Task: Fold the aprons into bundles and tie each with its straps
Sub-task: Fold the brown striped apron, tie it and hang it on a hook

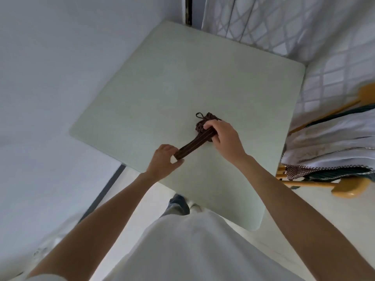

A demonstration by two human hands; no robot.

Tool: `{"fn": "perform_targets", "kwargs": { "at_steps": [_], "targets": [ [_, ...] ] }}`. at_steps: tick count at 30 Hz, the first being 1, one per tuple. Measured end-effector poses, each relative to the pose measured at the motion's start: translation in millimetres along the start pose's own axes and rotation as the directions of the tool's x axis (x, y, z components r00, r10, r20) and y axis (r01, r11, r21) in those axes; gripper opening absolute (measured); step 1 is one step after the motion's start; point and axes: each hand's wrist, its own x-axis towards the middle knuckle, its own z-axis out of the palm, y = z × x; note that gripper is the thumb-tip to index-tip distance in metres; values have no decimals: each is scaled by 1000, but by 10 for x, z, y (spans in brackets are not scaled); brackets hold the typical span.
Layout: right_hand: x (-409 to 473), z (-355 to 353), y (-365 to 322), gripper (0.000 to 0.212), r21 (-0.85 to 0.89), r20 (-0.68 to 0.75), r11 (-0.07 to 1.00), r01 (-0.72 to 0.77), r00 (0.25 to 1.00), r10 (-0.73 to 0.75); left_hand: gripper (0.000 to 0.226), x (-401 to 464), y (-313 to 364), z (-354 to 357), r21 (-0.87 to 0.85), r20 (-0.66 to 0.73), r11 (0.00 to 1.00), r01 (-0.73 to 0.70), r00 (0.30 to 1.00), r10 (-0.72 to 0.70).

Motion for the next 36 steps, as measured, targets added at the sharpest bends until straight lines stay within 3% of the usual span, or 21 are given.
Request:
{"fn": "perform_targets", "kwargs": {
  "at_steps": [4,7,10,17,21,25,30,33,36],
  "targets": [
    [374,-186,-254,34,160,139,982,-102,987,80,19,7,243,-544,-197,-239,980,23,968,-70],
    [662,-334,-514,33,337,194,935,-114,980,49,12,74,463,-1035,-315,-389,943,-110,921,-23],
    [960,-536,-864,33,437,191,897,-60,981,-28,20,121,691,-1563,-363,-479,910,-201,878,3],
    [1592,-882,-2200,24,572,191,804,163,927,-324,14,-219,786,-3008,-133,-681,931,-341,714,164],
    [1857,-860,-2818,18,587,156,767,258,894,-420,9,-469,546,-3611,-87,-681,961,-263,720,136],
    [2164,-717,-3461,17,521,22,745,417,866,-500,3,-619,288,-4221,-29,-699,979,-203,704,125],
    [2603,-681,-4225,19,639,13,653,407,843,-539,4,-675,95,-4899,120,-760,985,-122,627,171],
    [2846,-713,-4694,20,713,10,565,416,799,-601,11,-767,6,-5302,113,-810,987,-110,565,156],
    [3031,-702,-5003,17,740,-4,511,437,763,-646,22,-872,-39,-5577,86,-818,985,-152,554,157]
  ]
}}
